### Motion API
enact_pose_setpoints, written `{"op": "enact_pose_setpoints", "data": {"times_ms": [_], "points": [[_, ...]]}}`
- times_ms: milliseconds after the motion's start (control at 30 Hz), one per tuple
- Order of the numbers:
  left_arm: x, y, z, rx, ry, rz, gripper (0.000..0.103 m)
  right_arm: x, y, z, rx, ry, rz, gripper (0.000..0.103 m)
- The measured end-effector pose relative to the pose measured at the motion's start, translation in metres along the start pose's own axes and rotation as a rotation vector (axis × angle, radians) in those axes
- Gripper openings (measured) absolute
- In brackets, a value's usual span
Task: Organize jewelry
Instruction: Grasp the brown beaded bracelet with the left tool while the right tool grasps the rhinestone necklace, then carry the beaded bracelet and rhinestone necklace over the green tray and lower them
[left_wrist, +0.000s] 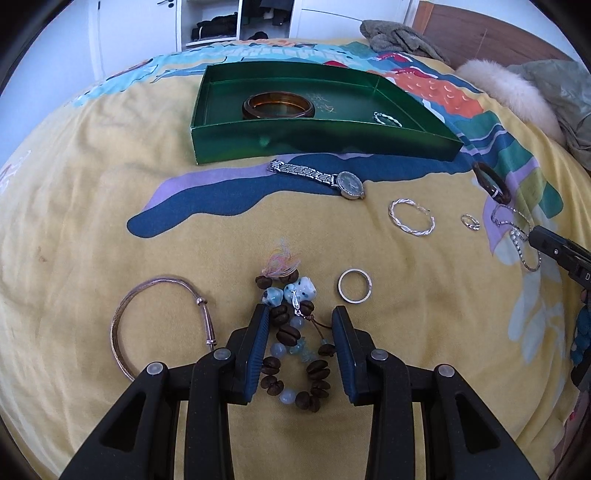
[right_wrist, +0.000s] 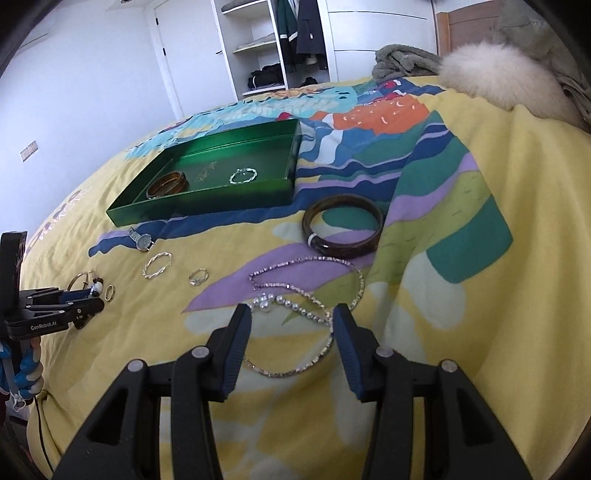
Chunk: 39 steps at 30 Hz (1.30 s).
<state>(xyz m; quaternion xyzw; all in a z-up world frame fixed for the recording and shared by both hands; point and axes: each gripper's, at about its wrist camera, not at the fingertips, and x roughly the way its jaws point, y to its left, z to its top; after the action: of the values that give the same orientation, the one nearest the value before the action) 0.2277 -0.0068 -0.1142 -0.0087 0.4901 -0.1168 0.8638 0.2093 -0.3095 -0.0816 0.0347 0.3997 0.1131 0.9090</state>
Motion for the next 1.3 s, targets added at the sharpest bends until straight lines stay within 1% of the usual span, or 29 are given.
{"op": "enact_pose_setpoints", "data": {"times_ms": [33, 100, 167, 367, 433, 533, 567, 600, 633, 700, 767, 800, 833, 900, 1000, 1300], "points": [[0.0, 0.0, 0.0, -0.002, -0.001, -0.002, 0.034, 0.003, -0.001, 0.002, -0.003, 0.003, -0.006, 0.045], [0.0, 0.001, 0.0, -0.003, -0.003, -0.006, 0.034, 0.008, -0.005, 0.004, 0.007, 0.009, -0.001, 0.051], [0.001, 0.001, -0.001, -0.003, -0.004, -0.006, 0.034, 0.014, -0.006, 0.005, 0.002, 0.027, 0.008, 0.053], [0.002, 0.002, 0.0, -0.009, -0.007, -0.009, 0.034, 0.031, -0.005, 0.003, -0.035, 0.092, 0.052, 0.054], [0.002, 0.002, 0.0, -0.009, -0.009, -0.007, 0.034, 0.036, -0.004, 0.002, -0.052, 0.114, 0.052, 0.054], [0.002, 0.001, 0.0, -0.01, -0.011, -0.006, 0.034, 0.04, -0.002, 0.002, -0.062, 0.124, 0.051, 0.053], [0.002, 0.001, 0.0, -0.009, -0.011, -0.006, 0.034, 0.041, -0.001, 0.001, -0.067, 0.125, 0.05, 0.048], [0.002, 0.001, 0.0, -0.008, -0.012, -0.006, 0.034, 0.041, 0.0, 0.001, -0.071, 0.127, 0.052, 0.04], [0.002, 0.001, 0.0, -0.009, -0.013, -0.006, 0.034, 0.042, 0.001, 0.0, -0.074, 0.129, 0.05, 0.036], [0.003, 0.002, 0.0, -0.012, -0.015, -0.006, 0.033, 0.042, 0.0, -0.001, -0.07, 0.13, 0.045, 0.022], [0.003, 0.003, 0.0, -0.015, -0.021, 0.0, 0.027, 0.04, 0.0, -0.002, -0.066, 0.125, 0.04, 0.013], [0.003, 0.004, 0.0, -0.02, -0.024, 0.002, 0.022, 0.039, 0.0, -0.002, -0.066, 0.122, 0.038, 0.01], [0.002, 0.006, 0.0, -0.026, -0.026, -0.001, 0.018, 0.038, 0.0, -0.003, -0.064, 0.117, 0.037, 0.008], [0.001, 0.008, 0.0, -0.035, -0.03, -0.006, 0.018, 0.034, 0.002, -0.005, -0.065, 0.107, 0.033, 0.005], [-0.002, 0.006, -0.001, -0.029, -0.037, 0.003, 0.017, 0.027, 0.004, -0.008, -0.057, 0.089, 0.028, 0.005], [-0.022, -0.002, -0.008, -0.021, -0.061, 0.006, 0.016, -0.008, 0.022, -0.028, -0.035, 0.038, 0.073, 0.005]]}}
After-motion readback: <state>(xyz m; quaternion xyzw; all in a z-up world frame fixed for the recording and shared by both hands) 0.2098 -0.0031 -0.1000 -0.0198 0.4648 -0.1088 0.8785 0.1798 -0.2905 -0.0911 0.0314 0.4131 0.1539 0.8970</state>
